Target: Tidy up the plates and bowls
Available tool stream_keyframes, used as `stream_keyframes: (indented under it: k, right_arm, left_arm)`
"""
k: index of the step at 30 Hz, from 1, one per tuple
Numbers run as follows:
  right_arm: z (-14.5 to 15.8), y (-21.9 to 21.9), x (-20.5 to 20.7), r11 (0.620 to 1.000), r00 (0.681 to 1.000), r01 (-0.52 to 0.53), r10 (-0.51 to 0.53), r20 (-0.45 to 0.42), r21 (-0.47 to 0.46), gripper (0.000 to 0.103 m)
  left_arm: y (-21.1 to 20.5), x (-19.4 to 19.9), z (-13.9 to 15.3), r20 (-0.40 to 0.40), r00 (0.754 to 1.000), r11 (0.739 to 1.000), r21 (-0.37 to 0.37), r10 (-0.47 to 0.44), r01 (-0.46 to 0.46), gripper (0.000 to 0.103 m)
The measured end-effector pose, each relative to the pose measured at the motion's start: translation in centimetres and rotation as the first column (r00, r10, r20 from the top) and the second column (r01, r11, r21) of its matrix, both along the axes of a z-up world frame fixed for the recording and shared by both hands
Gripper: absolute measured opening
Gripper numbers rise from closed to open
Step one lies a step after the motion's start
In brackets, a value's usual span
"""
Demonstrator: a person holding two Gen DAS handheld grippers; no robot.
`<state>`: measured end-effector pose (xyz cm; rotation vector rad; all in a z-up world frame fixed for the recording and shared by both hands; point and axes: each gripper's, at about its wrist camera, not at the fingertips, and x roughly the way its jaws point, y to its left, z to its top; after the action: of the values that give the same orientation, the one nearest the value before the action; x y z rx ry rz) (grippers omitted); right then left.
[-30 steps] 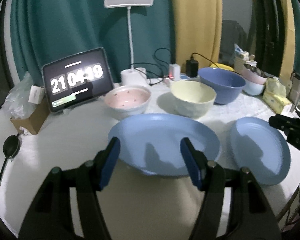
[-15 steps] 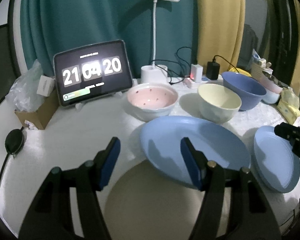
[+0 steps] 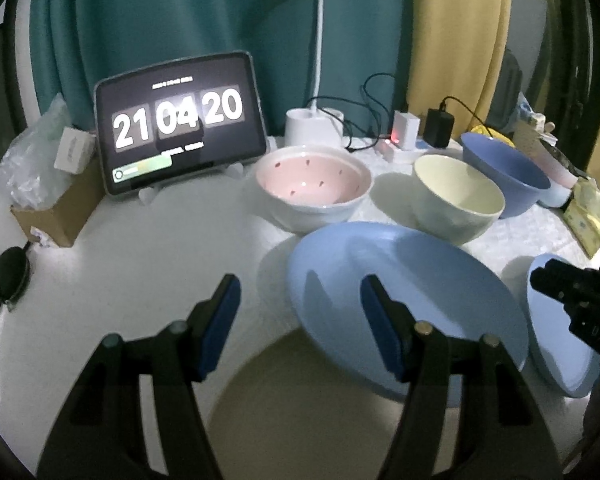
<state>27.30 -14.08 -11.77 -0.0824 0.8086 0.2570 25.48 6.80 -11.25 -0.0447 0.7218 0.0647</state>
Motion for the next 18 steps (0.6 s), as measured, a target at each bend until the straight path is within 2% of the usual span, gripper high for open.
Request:
stream_keyframes:
  k: [8, 18]
  right_arm:
    - [-1.2, 0.8, 1.8, 0.999, 0.998, -0.021, 0.023, -0.057, 0.035, 0.031]
    - [-3.1, 1.8, 3.2, 0.995, 0.987, -0.034, 0.048, -0.156, 0.092, 0.031]
  left_arm:
    - [0.6, 1.3, -1.1, -0.053, 0.999, 0.999, -0.035, 0.001, -0.003, 0.064]
    - [0.1, 1.9, -1.7, -0.093, 0.995, 0.999, -0.042, -0.032, 0.028, 0.063]
